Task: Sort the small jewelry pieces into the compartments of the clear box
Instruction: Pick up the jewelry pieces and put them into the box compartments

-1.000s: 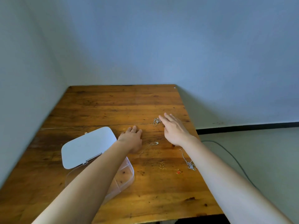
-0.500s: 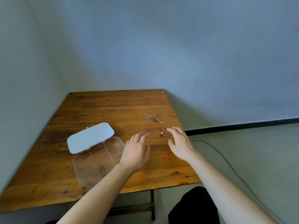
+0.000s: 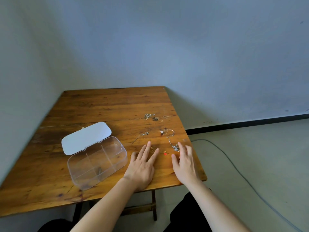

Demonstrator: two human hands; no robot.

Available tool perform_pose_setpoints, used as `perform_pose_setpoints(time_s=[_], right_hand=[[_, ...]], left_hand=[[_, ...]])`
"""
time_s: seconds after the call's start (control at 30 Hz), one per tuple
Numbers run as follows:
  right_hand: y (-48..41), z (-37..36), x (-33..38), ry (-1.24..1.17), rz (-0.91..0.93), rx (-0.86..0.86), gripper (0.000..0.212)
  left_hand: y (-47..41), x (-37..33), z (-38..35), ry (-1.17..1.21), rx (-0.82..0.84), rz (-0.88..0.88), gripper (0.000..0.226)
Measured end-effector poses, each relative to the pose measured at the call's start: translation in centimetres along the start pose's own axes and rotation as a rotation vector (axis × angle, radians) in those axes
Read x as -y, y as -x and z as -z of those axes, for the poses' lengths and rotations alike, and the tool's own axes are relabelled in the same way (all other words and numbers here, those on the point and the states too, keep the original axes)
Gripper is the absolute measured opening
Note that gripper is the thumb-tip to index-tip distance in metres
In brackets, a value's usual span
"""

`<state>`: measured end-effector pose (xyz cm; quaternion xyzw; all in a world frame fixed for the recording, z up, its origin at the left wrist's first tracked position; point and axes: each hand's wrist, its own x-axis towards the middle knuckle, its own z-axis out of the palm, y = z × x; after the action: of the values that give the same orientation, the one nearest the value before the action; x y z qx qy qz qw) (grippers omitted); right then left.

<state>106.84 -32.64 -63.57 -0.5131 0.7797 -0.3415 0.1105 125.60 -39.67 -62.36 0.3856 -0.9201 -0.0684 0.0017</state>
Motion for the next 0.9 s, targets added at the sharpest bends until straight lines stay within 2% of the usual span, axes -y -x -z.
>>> perform_pose_setpoints(time_s=[0.07,0.13,0.27,0.33,0.43,0.53,0.67,0.9], right_hand=[[-0.5,0.0,0.1,-0.003,-0.018,-0.003,0.058],[-1.1,0.1,0.1,0.047,-0.025,-0.009,0.055],[-2.3,0.2,-0.1,0.162,0.008,-0.016,0.042],[-2.6,0.4,-0.3,0.111,-0.004,-0.005,0.033],[-2.5,0.5,-0.6,0.03,0.01,-0.02,0.021],[-2.3,0.6,-0.7,0.051,0.037,-0.034,0.017],[-2.1,0.7,-1.1,-0.006,0.063,-0.022,0.013],[-1.2,1.3,-1.5,-0.176,-0.023,-0.021,0.007]], left_hand=[[-0.3,-0.1,-0.1,0.008,0.032,0.0,0.064],[-0.2,-0.3,-0.2,0.024,-0.003,0.011,0.062],[0.8,-0.6,-0.2,0.064,-0.267,0.039,0.045],[1.1,-0.7,-0.5,0.086,-0.401,0.011,0.028],[1.3,-0.7,-0.8,0.139,-0.485,-0.004,0.014],[1.4,-1.1,-0.8,0.156,-0.468,-0.02,0.019],[0.9,-1.6,-0.9,0.097,-0.291,0.09,0.042],[-0.1,-2.2,0.4,0.188,-0.218,0.262,0.028]])
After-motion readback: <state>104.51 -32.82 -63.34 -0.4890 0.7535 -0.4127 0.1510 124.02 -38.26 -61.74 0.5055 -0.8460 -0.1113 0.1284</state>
